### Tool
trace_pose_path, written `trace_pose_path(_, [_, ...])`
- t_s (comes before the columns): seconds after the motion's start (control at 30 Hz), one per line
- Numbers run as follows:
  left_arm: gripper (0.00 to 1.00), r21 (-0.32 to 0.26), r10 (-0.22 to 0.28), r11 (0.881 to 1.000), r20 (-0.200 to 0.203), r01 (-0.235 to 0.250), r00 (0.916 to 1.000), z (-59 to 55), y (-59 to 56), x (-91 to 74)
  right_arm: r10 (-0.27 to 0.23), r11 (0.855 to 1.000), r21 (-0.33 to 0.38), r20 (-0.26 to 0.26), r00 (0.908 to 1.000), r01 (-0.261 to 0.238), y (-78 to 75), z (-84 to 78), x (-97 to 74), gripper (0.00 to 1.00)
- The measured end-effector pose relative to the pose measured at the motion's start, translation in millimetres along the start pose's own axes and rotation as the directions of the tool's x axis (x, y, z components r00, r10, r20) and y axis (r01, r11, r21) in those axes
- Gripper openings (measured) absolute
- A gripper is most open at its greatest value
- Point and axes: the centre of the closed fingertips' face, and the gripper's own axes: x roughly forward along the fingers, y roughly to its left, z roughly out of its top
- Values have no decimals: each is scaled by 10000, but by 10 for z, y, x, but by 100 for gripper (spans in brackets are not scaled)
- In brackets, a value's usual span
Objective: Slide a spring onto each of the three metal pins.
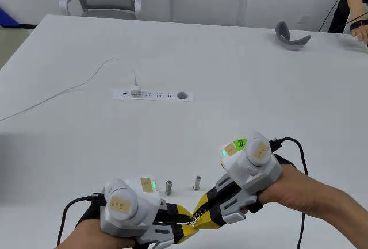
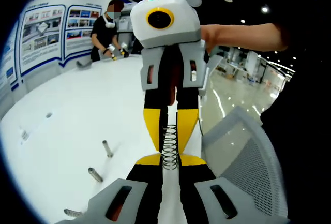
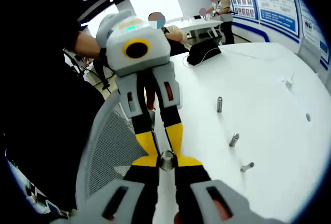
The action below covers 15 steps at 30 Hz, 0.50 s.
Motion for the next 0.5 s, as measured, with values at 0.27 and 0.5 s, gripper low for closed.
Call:
trace_pose_path(0.27, [11, -2, 12, 10000, -41, -12, 10000, -22, 2, 31, -194, 9994, 295, 253, 9995, 186, -12, -41, -36, 12])
trace_pose_path(0.5, [14, -193, 216, 9996, -211, -220, 9995, -134, 22, -6, -497, 9967, 663, 385, 9980, 471, -50, -99, -98, 12])
